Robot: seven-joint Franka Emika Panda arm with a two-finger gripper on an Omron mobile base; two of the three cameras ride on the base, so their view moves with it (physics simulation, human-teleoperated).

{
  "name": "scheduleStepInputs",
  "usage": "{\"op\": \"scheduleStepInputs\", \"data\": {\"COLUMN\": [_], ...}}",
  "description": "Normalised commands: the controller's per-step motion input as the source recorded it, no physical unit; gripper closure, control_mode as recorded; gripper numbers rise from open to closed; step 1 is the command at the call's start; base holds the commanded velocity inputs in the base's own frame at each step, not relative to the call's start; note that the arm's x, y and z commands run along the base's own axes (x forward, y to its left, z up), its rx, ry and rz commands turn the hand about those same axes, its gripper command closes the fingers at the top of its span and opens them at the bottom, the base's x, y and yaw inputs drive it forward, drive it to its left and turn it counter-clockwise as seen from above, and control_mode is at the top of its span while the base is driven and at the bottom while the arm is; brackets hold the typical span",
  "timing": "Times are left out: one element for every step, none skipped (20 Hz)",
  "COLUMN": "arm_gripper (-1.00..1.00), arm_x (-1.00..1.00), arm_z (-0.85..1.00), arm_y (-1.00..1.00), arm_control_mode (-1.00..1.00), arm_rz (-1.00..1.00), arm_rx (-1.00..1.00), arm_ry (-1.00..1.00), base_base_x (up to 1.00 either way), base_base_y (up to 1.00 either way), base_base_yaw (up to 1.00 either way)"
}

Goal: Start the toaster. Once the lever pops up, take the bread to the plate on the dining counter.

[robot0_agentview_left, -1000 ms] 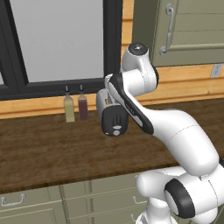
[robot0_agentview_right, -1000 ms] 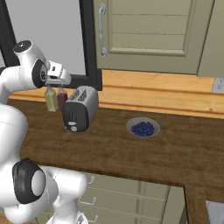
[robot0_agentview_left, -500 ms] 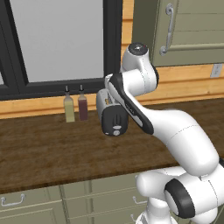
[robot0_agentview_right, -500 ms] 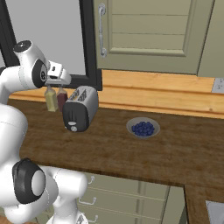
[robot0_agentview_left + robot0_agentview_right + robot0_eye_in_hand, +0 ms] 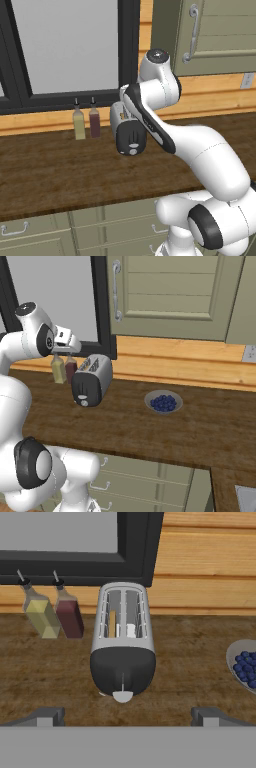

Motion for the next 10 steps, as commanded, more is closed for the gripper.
{"op": "scheduleStepInputs", "data": {"arm_gripper": [-1.00, -1.00, -1.00, -1.00, -1.00, -1.00, -1.00, -1.00, -1.00, -1.00], "arm_x": [0.00, 0.00, 0.00, 0.00, 0.00, 0.00, 0.00, 0.00, 0.00, 0.00], "arm_z": [0.00, 0.00, 0.00, 0.00, 0.00, 0.00, 0.00, 0.00, 0.00, 0.00], "arm_y": [0.00, 0.00, 0.00, 0.00, 0.00, 0.00, 0.00, 0.00, 0.00, 0.00], "arm_control_mode": [-1.00, -1.00, -1.00, -1.00, -1.00, -1.00, -1.00, -1.00, -1.00, -1.00], "arm_rz": [0.00, 0.00, 0.00, 0.00, 0.00, 0.00, 0.00, 0.00, 0.00, 0.00], "arm_rx": [0.00, 0.00, 0.00, 0.00, 0.00, 0.00, 0.00, 0.00, 0.00, 0.00], "arm_ry": [0.00, 0.00, 0.00, 0.00, 0.00, 0.00, 0.00, 0.00, 0.00, 0.00], "base_base_x": [0.00, 0.00, 0.00, 0.00, 0.00, 0.00, 0.00, 0.00, 0.00, 0.00], "base_base_y": [0.00, 0.00, 0.00, 0.00, 0.00, 0.00, 0.00, 0.00, 0.00, 0.00], "base_base_yaw": [0.00, 0.00, 0.00, 0.00, 0.00, 0.00, 0.00, 0.00, 0.00, 0.00]}}
